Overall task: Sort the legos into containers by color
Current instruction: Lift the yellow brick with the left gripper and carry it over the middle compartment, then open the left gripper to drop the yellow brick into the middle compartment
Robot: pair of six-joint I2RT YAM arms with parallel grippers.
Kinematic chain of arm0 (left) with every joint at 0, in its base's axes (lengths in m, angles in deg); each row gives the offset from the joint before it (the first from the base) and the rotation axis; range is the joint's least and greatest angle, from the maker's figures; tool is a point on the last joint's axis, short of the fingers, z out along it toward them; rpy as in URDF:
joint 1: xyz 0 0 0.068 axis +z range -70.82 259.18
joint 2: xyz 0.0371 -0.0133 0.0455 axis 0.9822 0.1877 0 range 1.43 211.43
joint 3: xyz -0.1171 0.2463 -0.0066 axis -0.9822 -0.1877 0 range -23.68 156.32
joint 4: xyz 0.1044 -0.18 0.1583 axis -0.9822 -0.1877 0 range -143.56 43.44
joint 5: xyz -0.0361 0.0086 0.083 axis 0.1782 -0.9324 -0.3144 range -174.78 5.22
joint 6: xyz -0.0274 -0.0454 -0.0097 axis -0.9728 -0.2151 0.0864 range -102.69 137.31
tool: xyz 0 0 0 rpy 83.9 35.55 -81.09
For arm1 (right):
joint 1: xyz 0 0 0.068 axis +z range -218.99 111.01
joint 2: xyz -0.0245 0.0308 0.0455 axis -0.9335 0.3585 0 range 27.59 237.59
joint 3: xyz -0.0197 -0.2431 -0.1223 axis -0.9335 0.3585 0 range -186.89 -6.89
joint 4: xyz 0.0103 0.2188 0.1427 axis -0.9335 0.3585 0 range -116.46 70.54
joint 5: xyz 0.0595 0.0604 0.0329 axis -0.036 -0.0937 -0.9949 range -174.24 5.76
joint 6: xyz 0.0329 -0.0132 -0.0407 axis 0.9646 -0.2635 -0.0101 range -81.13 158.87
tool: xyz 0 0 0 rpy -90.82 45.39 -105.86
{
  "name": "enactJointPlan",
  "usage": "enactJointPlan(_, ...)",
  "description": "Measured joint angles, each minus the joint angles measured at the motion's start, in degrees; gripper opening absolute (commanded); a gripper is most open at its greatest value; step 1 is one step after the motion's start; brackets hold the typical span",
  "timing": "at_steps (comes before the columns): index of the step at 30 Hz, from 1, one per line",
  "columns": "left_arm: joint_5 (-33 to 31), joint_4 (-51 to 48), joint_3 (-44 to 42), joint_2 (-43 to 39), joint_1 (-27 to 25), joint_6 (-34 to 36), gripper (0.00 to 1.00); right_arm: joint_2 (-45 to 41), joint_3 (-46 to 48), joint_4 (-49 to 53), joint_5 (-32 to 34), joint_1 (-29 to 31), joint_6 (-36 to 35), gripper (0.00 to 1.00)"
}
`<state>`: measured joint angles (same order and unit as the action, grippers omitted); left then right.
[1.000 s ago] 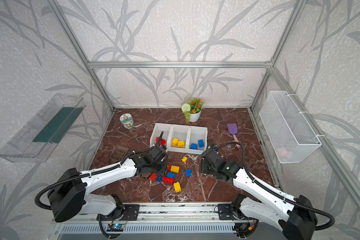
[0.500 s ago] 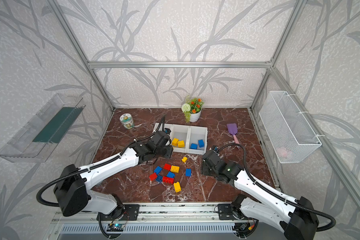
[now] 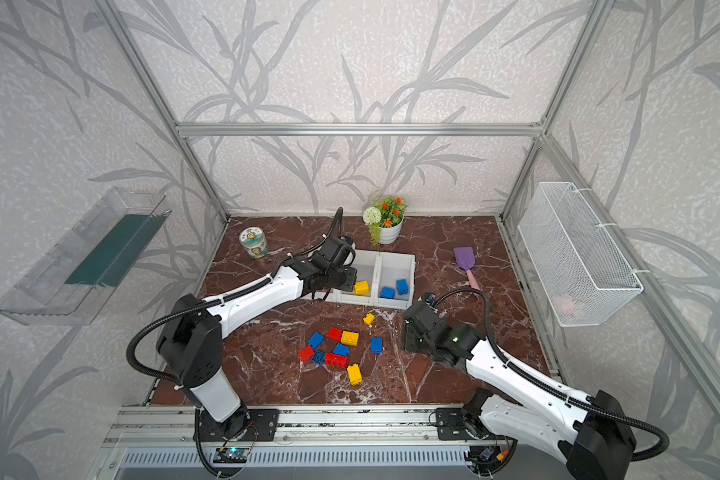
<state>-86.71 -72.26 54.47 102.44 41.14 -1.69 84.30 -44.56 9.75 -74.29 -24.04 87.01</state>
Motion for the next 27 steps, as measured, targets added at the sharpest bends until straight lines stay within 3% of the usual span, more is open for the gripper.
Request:
enactJointPlan(12,1.16,-0.50,12.96,12.70,2.43,0.57,0.36,0.81,2.47,-2.21,-0.48,0.00,-1.25,0.66)
enactJointPlan(15,2.14,-0.57,14.95,14.64,2.82,0.96,0.44,1.88,2.64,-2.69,-0.50,0.00,-1.60,0.66)
enactJointPlan(19,3.19,-0.94,15.56,15.26,2.86,1.25,0.62,2.80,2.69,-3.37,-0.59,0.00,-1.68,0.67)
enactJointPlan(27,3.45,-2.73,15.37,14.34,2.86,1.22,0.65,2.89,2.69,-3.34,-1.77,0.00,-1.68,0.67)
